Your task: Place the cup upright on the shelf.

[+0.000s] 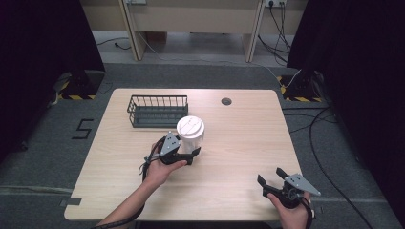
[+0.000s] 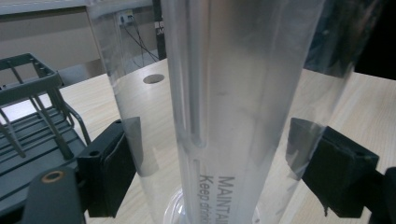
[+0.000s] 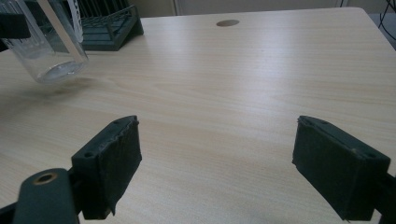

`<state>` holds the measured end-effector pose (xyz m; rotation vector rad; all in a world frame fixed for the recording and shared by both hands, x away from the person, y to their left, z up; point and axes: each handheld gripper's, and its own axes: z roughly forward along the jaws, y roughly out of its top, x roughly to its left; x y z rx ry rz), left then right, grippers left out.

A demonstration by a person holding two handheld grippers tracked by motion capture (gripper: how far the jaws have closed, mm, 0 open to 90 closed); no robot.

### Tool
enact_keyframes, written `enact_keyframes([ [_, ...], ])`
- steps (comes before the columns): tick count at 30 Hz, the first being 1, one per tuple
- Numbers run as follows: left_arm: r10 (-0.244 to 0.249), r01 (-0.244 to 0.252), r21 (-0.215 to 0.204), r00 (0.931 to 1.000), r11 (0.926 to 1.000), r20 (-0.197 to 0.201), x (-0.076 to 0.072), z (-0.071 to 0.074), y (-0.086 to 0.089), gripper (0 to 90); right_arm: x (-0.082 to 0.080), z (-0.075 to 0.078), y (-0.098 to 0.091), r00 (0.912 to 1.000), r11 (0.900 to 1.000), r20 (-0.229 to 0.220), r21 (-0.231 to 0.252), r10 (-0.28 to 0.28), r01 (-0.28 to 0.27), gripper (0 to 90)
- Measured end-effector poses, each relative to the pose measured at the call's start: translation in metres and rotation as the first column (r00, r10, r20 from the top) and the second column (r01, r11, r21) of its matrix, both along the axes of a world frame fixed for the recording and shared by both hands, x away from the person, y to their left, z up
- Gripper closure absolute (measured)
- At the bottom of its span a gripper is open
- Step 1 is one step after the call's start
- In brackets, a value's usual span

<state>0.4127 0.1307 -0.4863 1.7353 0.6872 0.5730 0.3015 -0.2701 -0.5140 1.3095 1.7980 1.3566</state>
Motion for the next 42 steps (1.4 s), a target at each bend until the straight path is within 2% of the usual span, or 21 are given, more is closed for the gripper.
enact_keyframes([
  [3, 0.014, -0.014, 0.016, 0.9999, 0.9998, 0.002, 0.0, 0.002, 0.003, 17.8, 0.0, 0.0, 0.0, 1.0, 1.0, -0.001, 0.001, 0.0, 0.0, 15.9],
  [20, 0.056, -0.056, 0.012, 0.9981, 0.9984, 0.025, 0.005, 0.016, 0.026, 17.8, 0.0, 0.0, 0.0, 1.0, 1.0, -0.001, 0.001, 0.0, 0.0, 15.8],
  [42, 0.127, -0.127, 0.001, 0.9904, 0.9919, 0.056, 0.017, 0.038, 0.055, 17.9, 0.0, 0.0, -0.001, 1.0, 1.0, -0.004, -0.001, 0.0, 0.0, 15.8],
])
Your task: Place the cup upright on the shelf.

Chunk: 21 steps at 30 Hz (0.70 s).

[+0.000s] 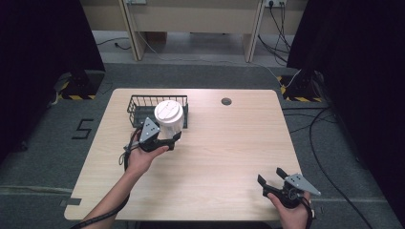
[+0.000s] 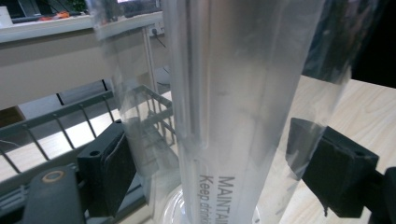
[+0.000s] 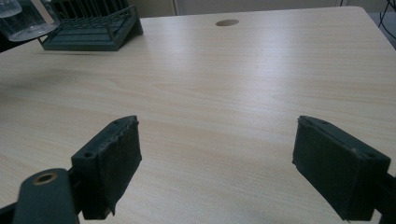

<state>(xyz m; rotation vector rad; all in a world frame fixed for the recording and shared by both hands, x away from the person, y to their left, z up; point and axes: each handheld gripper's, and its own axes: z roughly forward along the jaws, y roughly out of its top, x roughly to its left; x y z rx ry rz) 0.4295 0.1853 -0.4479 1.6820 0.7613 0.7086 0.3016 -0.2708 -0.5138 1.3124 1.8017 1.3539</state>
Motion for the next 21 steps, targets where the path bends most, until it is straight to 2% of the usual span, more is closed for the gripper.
enact_keyframes([
  [4, 0.018, -0.019, 0.009, 0.9998, 0.9998, 0.011, 0.003, 0.005, 0.005, 17.9, 0.0, 0.0, 0.0, 1.0, 1.0, 0.0, 0.001, 0.0, 0.0, 15.8],
  [21, 0.084, -0.084, -0.008, 0.9959, 0.9964, 0.035, 0.02, 0.024, 0.023, 17.9, 0.0, 0.0, 0.0, 1.0, 1.0, 0.002, -0.004, 0.0, 0.0, 15.8],
])
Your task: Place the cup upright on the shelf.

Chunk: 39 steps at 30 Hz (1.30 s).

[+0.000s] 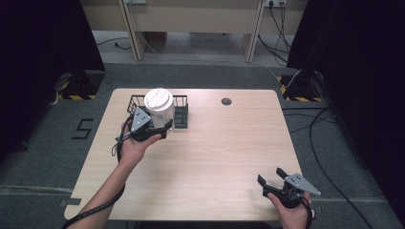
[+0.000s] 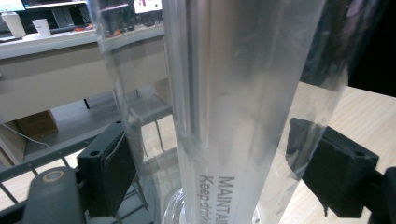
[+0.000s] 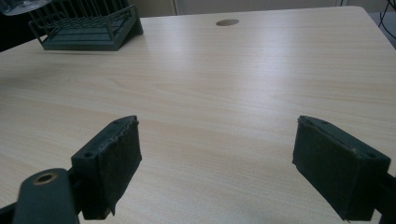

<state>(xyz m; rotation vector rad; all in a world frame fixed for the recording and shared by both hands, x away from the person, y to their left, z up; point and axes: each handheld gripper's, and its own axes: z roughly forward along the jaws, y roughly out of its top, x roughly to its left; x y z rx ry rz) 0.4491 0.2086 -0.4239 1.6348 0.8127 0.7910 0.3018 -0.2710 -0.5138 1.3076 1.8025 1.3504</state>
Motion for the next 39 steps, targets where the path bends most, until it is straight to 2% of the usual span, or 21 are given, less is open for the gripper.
enact_keyframes([
  [19, 0.068, -0.068, -0.023, 0.9975, 0.9974, 0.02, 0.023, 0.015, 0.011, 17.9, 0.0, 0.0, 0.0, 1.0, 1.0, 0.0, 0.0, 0.001, -0.001, 15.8],
  [39, 0.117, -0.116, -0.033, 0.9928, 0.9927, 0.027, 0.045, 0.026, 0.017, 17.9, 0.001, 0.0, 0.0, 1.0, 1.0, -0.004, 0.007, 0.004, -0.004, 15.8],
])
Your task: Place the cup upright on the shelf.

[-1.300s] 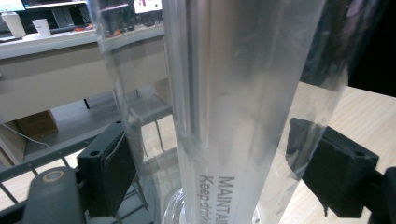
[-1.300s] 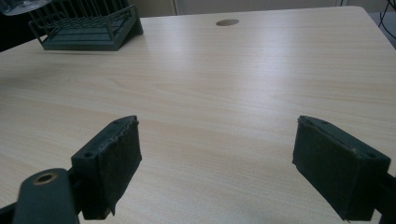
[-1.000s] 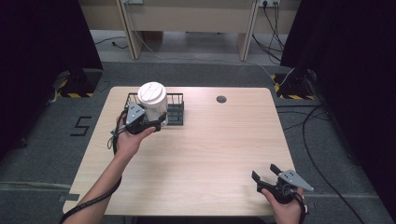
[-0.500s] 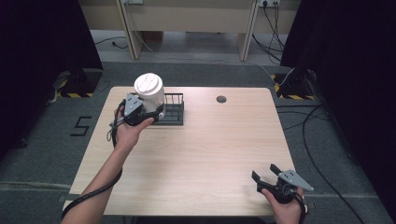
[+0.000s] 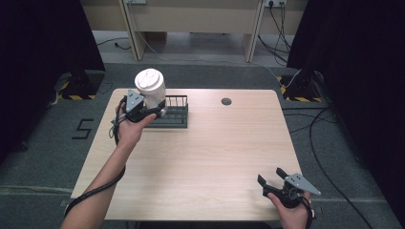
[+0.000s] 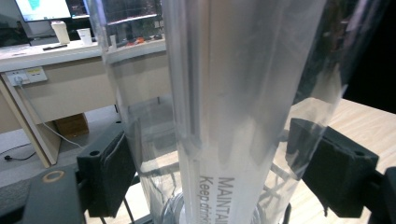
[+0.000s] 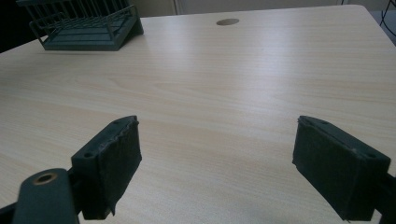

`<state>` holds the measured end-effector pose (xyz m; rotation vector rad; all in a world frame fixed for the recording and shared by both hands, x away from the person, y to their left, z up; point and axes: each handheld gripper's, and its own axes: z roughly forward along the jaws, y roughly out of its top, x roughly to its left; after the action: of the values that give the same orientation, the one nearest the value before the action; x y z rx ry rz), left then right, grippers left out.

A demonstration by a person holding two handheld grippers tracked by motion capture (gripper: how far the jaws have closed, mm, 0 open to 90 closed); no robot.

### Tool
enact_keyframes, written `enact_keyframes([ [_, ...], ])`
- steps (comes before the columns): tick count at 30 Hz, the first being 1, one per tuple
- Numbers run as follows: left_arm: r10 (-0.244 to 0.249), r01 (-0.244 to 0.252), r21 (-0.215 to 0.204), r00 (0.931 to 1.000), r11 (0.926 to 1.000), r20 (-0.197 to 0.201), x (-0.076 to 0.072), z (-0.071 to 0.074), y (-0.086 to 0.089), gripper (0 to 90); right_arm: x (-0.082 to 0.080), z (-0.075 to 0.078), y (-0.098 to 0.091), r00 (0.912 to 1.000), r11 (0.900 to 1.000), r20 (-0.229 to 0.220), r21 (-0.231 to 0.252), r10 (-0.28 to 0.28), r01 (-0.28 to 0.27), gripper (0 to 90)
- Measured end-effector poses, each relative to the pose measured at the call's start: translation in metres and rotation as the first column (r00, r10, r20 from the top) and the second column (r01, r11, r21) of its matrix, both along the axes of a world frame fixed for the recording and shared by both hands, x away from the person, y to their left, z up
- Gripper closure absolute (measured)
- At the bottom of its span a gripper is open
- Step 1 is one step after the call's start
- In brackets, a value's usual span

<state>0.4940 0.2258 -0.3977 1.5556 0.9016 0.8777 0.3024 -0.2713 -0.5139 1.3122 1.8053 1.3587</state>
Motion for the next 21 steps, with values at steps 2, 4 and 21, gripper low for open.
enact_keyframes([
  [2, 0.005, -0.005, 0.0, 1.0, 1.0, 0.001, 0.003, 0.0, 0.0, 17.9, 0.0, 0.0, 0.0, 1.0, 1.0, -0.002, 0.001, -0.001, 0.001, 15.7],
  [4, 0.01, -0.01, -0.003, 1.0, 0.9999, -0.001, 0.006, 0.0, 0.001, 17.8, 0.0, 0.0, 0.0, 1.0, 1.0, -0.002, 0.001, -0.001, 0.001, 15.8],
  [21, 0.068, -0.069, -0.009, 0.997, 0.9976, -0.037, 0.033, -0.009, 0.002, 17.8, 0.0, 0.0, 0.0, 1.0, 1.0, -0.003, 0.001, 0.0, 0.0, 15.7],
])
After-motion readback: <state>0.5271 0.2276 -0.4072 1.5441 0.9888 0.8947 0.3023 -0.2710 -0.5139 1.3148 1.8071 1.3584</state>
